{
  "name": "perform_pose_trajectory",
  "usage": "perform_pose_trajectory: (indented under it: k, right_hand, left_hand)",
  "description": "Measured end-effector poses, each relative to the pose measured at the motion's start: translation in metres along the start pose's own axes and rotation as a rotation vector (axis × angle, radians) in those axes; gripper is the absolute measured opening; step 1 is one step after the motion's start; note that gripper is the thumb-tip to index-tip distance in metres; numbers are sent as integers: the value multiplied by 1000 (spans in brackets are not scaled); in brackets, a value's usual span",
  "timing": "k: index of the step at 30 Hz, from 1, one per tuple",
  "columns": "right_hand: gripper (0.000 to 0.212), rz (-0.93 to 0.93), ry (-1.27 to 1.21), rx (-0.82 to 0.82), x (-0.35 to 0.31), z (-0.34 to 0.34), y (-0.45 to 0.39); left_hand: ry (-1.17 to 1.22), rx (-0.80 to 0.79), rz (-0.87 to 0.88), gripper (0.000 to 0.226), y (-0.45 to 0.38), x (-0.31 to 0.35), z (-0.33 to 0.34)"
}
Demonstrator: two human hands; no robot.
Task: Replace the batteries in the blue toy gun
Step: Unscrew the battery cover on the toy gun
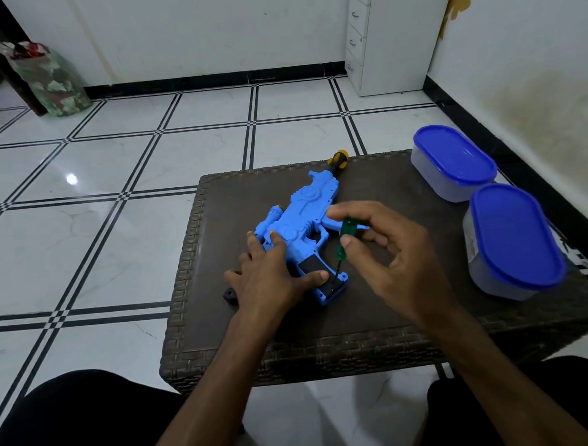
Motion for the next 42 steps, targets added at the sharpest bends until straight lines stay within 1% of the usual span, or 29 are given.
perform_pose_trajectory:
  k: [2, 5, 8, 10, 13, 18, 21, 23, 26, 36, 42]
  right_hand:
    - [29, -38, 51, -9, 0, 0, -1]
    - [35, -43, 81, -9, 1, 0, -1]
    - [44, 35, 7, 2, 1, 0, 0]
    - [40, 40, -1, -15, 1, 0, 1]
    - [30, -32, 66, -32, 1, 2, 1]
    - [24, -84, 143, 27, -1, 2, -2]
    - [33, 5, 53, 41, 2, 1, -1]
    - [34, 31, 18, 27, 2, 1, 0]
    - [31, 28, 2, 12, 3, -1, 2]
    - [28, 15, -31, 69, 3, -7, 4]
    - [28, 19, -39, 54, 5, -4, 4]
  left_hand:
    - [3, 0, -1, 111, 0, 0, 0]
    - [3, 2, 2, 111, 0, 0, 0]
    - [-4, 3, 0, 111, -1, 0, 0]
    - [0, 2, 0, 111, 0, 0, 1]
    - [4, 1, 5, 110, 0, 0, 1]
    - [-1, 7, 3, 111, -1, -1, 2]
    - [-7, 11, 6, 111, -1, -1, 2]
    - [-7, 13, 4, 111, -1, -1, 2]
    - [1, 10, 3, 112, -1, -1, 2]
    - [-1, 4, -3, 111, -1, -1, 1]
    - [-4, 3, 0, 111, -2, -1, 2]
Point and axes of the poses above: each hand's wrist, its own y-axis away from the middle knuckle, its own z-axis out of the palm, x = y × z, the point moved 2 cm from there along -y, towards the middle knuckle, and after that the axes turned 3 degrees about z, right-handed, at the moved point
